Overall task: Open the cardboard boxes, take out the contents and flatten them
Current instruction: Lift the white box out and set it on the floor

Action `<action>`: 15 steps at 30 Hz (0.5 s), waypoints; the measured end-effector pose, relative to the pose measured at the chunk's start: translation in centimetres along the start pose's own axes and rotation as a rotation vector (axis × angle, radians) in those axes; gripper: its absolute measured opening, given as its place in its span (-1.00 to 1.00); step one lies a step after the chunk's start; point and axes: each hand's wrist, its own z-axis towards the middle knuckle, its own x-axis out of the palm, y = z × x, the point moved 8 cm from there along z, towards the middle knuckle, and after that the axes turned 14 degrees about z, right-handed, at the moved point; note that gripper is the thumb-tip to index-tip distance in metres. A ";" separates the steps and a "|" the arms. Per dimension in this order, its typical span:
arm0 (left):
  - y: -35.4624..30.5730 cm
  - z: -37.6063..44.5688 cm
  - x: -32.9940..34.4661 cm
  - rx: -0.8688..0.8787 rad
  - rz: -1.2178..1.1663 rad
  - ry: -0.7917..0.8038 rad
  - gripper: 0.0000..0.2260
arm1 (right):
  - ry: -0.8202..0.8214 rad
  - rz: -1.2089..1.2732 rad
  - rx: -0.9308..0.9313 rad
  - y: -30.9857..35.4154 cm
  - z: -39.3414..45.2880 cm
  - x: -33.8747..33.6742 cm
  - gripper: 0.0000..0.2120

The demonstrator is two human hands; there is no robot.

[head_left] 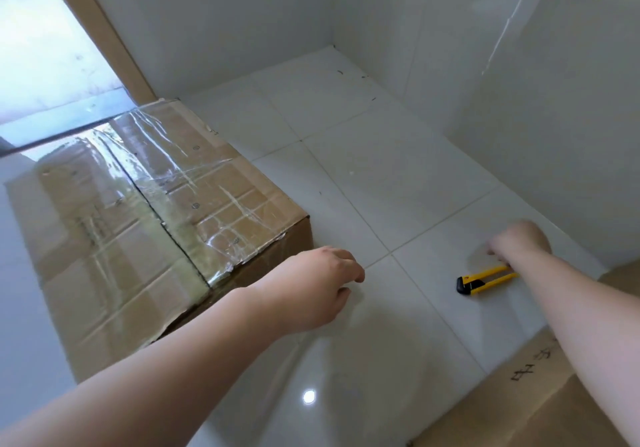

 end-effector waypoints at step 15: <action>12.5 -16.2 -4.8 -0.392 0.198 -0.017 -0.68 | 0.444 -0.295 -1.463 26.6 -38.7 9.0 -0.82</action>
